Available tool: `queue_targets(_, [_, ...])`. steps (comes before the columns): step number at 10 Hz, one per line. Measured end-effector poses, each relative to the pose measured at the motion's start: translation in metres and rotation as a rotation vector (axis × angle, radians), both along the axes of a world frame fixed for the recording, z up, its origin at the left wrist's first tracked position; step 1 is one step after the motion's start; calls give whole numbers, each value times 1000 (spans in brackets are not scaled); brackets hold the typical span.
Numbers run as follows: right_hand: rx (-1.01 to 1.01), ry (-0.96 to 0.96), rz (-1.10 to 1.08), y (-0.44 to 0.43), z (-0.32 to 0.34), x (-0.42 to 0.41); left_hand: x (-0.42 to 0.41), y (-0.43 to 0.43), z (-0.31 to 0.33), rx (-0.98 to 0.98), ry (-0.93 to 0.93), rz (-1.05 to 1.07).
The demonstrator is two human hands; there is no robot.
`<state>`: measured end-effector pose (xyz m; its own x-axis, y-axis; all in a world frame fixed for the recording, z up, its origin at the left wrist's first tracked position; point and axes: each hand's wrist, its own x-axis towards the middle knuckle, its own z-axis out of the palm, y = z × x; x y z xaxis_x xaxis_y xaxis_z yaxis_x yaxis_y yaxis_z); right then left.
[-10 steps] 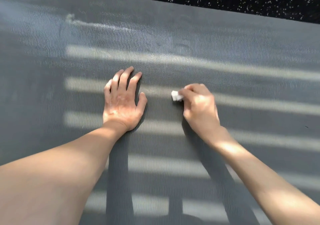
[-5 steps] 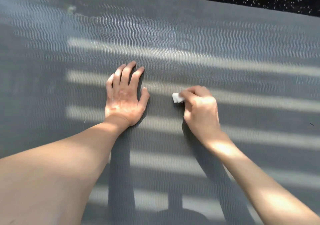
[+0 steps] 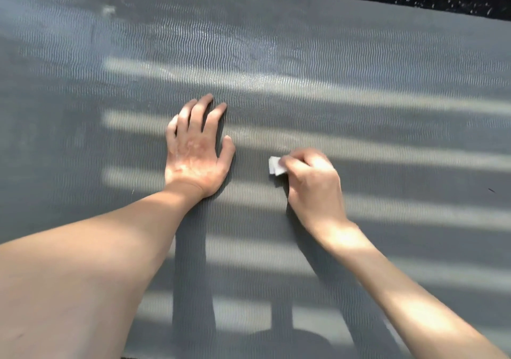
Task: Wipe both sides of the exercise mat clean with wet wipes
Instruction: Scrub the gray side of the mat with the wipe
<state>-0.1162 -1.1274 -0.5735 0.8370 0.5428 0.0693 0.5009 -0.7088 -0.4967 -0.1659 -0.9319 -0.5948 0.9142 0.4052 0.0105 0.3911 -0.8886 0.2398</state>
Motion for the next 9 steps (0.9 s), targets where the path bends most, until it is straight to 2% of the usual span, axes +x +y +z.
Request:
queue_targets(1, [34,82,111,-34,2,-61,0,0,0,-5,-3,-3])
queue_targets(2, [-5,179,128,-61,8,-102,-1,0,0,1,-3,-1])
queue_targets(3, [23,112,165,-40,7,-68,0,0,0,-2,-8,-3])
queue_targets(4, [1,-20,40,-11,2,-14,0,1,-1,2,-12,-4])
queue_targets(5, [17,-31,12,-13,1,-28,-1,0,-3,4,-16,-9])
queue_targets(7, [20,234,219,-71,10,-137,-1,0,-4,13,-40,-7])
queue_targets(8, [33,155,213,-55,5,-103,0,0,-4,8,-45,-10])
queue_targets(9, [72,32,96,-28,0,-60,2,-1,-3,22,-32,-18])
